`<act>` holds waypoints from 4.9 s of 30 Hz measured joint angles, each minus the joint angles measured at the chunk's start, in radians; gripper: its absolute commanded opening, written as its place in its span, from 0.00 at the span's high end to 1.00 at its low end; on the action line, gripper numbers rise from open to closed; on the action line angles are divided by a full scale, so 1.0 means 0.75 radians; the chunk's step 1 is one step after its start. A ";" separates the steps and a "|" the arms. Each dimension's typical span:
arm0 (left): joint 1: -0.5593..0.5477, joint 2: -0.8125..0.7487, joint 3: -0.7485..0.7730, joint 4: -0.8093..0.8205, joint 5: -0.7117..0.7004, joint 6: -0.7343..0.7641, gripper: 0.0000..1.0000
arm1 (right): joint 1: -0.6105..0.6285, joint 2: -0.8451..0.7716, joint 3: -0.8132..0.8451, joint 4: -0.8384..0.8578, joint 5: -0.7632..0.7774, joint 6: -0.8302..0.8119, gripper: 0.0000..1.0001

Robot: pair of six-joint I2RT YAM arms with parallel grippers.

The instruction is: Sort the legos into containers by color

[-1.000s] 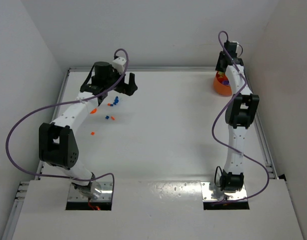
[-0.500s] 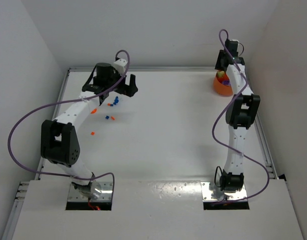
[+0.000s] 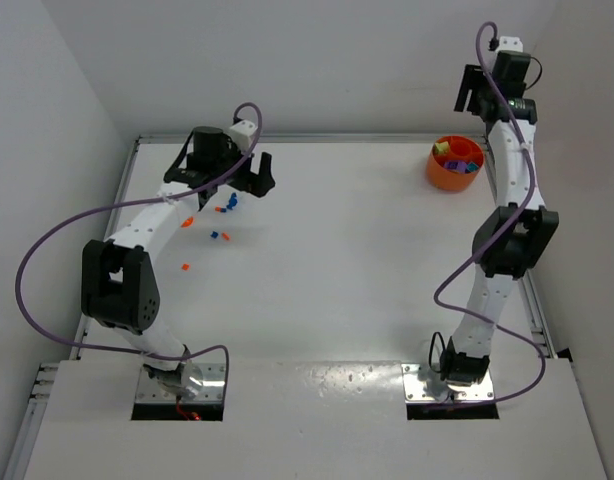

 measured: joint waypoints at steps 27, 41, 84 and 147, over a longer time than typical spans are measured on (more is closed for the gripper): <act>0.201 0.306 0.232 -0.378 -0.295 0.125 0.00 | -0.038 -0.186 -0.328 -0.433 -0.395 -0.229 0.17; 0.201 0.310 0.279 -0.383 -0.266 0.120 0.00 | -0.156 0.054 -0.182 -0.316 -0.444 -0.006 0.11; 0.201 0.310 0.273 -0.393 -0.243 0.095 0.00 | -0.161 0.230 -0.193 -0.286 -0.534 0.052 0.01; 0.193 0.344 0.265 -0.398 -0.146 0.046 0.00 | -0.145 0.122 -0.217 -0.222 -0.516 0.089 0.01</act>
